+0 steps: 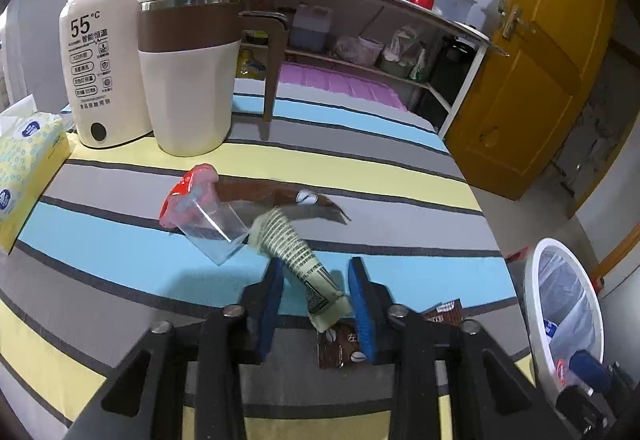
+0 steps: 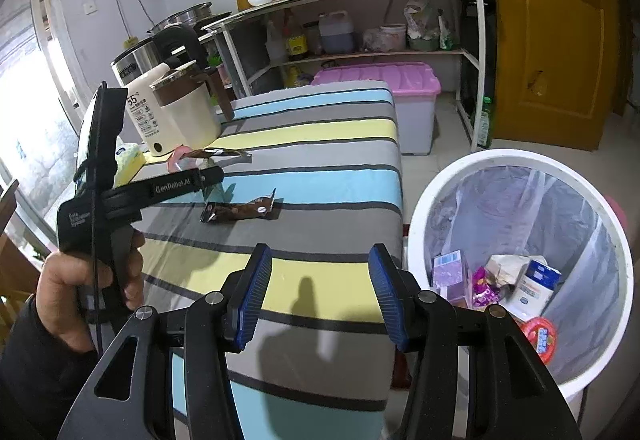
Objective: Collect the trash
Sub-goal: 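Grasp the brown snack stick with the right tool while the left tool grasps the green-white packet, then carry the snack stick and packet over the white bin and lower them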
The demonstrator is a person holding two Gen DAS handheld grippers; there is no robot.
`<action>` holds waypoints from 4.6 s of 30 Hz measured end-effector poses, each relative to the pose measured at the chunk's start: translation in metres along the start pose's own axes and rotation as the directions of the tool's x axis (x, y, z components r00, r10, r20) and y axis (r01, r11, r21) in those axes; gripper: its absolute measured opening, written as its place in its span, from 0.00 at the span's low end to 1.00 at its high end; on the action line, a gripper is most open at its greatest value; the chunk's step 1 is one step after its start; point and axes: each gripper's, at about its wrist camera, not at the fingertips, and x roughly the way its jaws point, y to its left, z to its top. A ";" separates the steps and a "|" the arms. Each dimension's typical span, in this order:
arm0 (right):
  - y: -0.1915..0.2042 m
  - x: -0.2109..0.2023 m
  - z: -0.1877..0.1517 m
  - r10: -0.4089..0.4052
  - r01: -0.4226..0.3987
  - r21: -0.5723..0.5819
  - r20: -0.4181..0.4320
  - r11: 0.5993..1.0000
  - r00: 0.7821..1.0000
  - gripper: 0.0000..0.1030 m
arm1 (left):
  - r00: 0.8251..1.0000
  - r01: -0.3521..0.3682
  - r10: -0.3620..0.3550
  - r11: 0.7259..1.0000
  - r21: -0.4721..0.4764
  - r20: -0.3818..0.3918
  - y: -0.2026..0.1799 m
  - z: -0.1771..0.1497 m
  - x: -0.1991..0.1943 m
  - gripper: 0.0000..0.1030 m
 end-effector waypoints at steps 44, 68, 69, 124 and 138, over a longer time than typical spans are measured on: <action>0.066 0.085 0.012 0.076 -0.095 -0.126 -0.153 0.987 0.985 0.47 | 0.998 0.056 -0.055 0.996 0.064 -0.006 0.048 -0.044 -0.059 0.16; 0.059 0.073 0.007 0.040 -0.056 -0.128 -0.123 0.990 0.992 0.22 | 1.000 0.008 -0.007 0.994 0.111 -0.009 0.030 -0.045 -0.049 0.16; 0.057 0.070 0.006 0.042 -0.057 -0.123 -0.120 0.991 0.992 0.22 | 1.000 0.010 -0.009 0.993 0.116 -0.005 0.028 -0.046 -0.051 0.16; -0.099 -0.066 -0.031 -0.200 0.193 0.182 0.022 0.964 0.979 0.22 | 0.933 0.358 -0.349 0.868 0.346 -0.089 -0.162 -0.064 -0.061 0.16; -0.128 -0.057 -0.034 -0.241 0.240 0.222 -0.026 0.945 0.970 0.22 | 0.907 0.420 -0.394 0.826 0.375 -0.149 -0.203 -0.062 -0.037 0.16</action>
